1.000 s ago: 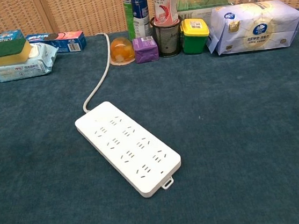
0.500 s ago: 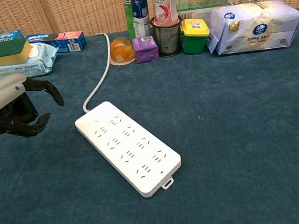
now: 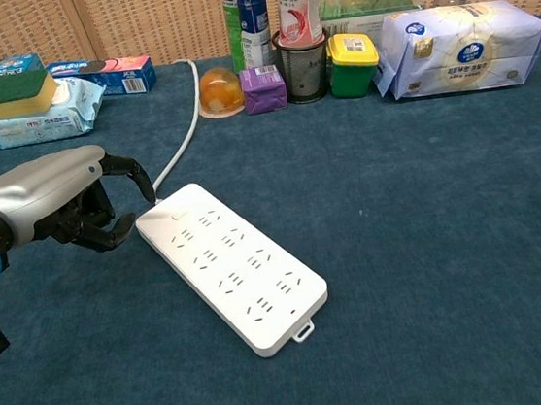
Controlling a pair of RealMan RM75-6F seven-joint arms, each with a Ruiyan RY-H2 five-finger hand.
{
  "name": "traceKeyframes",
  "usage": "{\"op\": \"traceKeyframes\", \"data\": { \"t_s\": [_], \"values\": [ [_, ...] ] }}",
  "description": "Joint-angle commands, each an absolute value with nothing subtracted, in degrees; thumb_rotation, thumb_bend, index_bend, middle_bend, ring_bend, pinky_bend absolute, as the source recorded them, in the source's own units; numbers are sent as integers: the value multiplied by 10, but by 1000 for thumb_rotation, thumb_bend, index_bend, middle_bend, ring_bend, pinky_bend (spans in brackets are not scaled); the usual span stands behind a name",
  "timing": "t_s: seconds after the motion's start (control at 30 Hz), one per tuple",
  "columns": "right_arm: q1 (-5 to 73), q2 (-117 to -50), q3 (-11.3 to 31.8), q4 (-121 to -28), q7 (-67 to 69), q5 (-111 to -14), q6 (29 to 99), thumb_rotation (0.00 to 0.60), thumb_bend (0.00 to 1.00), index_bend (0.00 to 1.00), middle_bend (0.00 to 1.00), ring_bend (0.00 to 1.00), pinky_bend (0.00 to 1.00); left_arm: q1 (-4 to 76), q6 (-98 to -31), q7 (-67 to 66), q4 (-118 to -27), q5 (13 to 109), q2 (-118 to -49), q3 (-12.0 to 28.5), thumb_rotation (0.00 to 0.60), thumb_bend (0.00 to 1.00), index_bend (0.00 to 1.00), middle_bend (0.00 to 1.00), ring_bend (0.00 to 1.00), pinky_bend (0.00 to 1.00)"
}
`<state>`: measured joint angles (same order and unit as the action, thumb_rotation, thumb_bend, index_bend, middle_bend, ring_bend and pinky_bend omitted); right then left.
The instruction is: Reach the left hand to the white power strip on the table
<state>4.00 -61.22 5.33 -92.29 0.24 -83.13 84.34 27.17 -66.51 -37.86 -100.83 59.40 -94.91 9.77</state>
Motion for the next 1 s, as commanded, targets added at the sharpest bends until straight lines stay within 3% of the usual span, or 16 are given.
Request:
{"op": "traceKeyframes", "data": {
  "t_s": [0.03,1.0],
  "values": [
    [40,-612,53,-923,2,-832,843,600,0,43,24,14,0,278,-662,-372,-996,588,-955,96,600,569,352,1000,1000,1000],
    [40,-609,55,-920,13,-828,842,600,0,43,24,14,0,322,-664,-375,-965,540,-986,94,600,563,351,1000,1000,1000]
  ]
}}
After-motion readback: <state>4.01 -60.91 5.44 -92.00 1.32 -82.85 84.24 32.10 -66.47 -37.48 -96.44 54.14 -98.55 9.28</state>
